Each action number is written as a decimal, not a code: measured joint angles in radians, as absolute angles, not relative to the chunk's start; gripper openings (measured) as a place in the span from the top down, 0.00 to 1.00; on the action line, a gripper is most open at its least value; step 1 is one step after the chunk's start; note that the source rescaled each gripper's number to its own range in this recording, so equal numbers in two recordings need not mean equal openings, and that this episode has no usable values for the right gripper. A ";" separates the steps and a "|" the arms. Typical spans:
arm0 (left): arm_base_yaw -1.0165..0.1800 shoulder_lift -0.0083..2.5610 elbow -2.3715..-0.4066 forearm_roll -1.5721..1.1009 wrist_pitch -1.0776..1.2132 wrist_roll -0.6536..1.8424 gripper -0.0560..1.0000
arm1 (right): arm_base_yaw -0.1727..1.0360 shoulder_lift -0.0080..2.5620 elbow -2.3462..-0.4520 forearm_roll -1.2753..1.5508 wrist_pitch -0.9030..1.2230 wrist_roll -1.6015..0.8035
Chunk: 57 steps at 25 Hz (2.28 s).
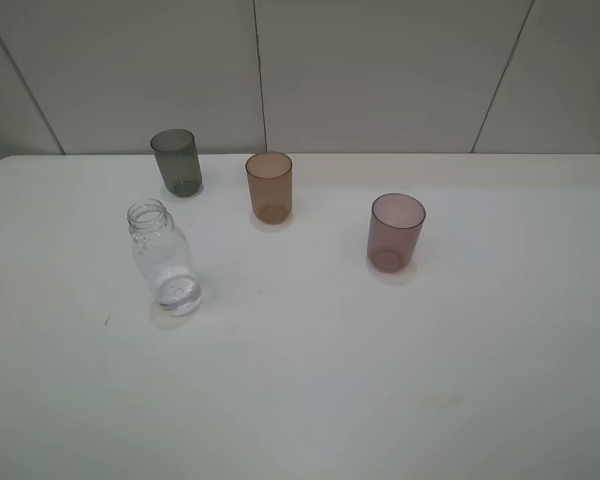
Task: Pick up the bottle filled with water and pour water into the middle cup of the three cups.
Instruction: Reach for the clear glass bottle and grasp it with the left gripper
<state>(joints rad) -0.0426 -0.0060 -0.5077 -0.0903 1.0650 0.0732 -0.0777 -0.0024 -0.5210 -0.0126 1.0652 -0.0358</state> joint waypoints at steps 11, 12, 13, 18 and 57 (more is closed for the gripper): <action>-0.043 -0.006 -0.508 -0.090 1.065 0.073 0.00 | -0.078 -0.002 -0.521 -0.013 1.065 -0.036; -0.043 -0.006 -0.508 -0.090 1.065 0.073 0.00 | -0.078 -0.002 -0.521 -0.013 1.065 -0.036; -0.043 -0.006 -0.508 -0.090 1.065 0.073 0.00 | -0.078 -0.002 -0.521 -0.013 1.065 -0.036; -0.043 -0.006 -0.508 -0.090 1.065 0.072 0.00 | -0.078 -0.002 -0.521 -0.013 1.065 -0.036; -0.482 1.046 -0.250 -0.251 -0.160 0.149 0.00 | -0.078 -0.002 -0.521 -0.013 1.065 -0.036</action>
